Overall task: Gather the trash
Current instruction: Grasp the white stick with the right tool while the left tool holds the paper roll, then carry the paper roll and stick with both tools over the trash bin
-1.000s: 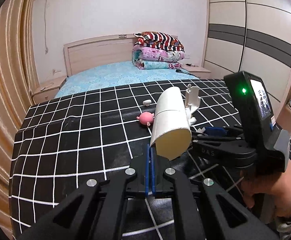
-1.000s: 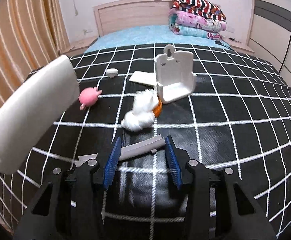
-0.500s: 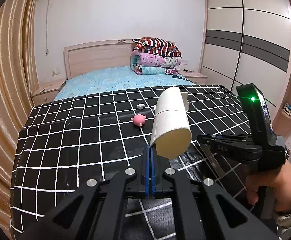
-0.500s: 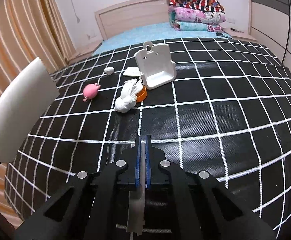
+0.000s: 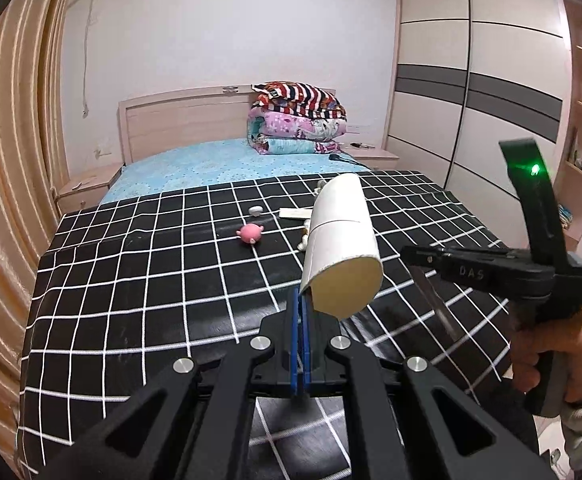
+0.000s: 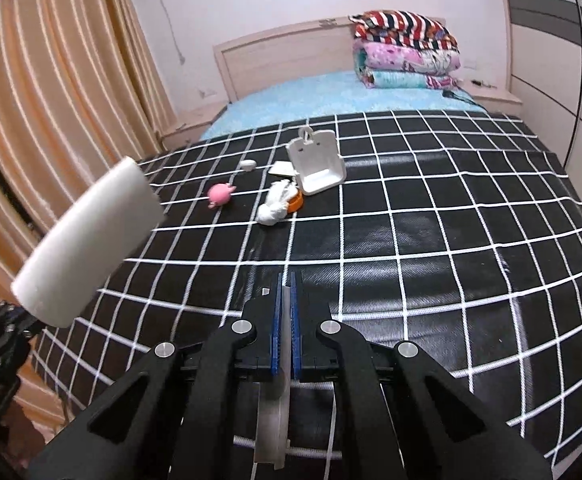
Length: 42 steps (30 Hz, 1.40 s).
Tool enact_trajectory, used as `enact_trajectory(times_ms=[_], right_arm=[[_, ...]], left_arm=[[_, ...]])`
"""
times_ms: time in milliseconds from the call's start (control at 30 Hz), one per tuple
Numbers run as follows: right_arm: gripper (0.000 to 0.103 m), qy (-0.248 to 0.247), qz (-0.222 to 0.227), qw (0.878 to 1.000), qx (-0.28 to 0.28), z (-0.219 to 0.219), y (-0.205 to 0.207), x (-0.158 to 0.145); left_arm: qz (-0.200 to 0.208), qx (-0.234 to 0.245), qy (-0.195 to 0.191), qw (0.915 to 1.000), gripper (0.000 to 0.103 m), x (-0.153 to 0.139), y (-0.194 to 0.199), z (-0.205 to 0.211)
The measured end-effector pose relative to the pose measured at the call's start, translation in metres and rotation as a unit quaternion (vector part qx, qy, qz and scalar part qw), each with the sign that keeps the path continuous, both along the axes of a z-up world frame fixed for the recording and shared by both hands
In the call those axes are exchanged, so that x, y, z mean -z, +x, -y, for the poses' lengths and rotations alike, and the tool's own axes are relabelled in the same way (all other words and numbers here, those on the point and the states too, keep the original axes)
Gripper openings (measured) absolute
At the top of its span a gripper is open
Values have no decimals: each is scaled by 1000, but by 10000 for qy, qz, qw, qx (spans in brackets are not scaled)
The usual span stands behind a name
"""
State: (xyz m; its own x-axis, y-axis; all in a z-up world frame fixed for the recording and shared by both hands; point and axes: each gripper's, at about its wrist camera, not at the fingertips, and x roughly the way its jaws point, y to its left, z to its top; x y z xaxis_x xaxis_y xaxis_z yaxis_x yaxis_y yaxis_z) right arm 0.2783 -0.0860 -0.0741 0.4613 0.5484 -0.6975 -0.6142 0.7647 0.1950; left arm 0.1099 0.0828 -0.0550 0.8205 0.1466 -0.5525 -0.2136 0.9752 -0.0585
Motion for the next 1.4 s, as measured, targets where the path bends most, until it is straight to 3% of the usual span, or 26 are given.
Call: enact_trajectory(times_ms=[600,867,1033,1400], right_arm=[[5,-5,244,9976,-654,45,-79,-5],[5,-48,-135,9964,-835,71,-94,22],[5,65,-413,9952,-885,84,-107,37],[5,117,-1124,9882,-1035,86,-125,84]], left_arm=[[-417,380,-144,9983,1,33,-76,62],[-871,836,-177,9925,1,57,-103,93],[-1228,975,-484,9864,1,84,-115,103],[-1902,792,-693,9761,1,139,-113,101]])
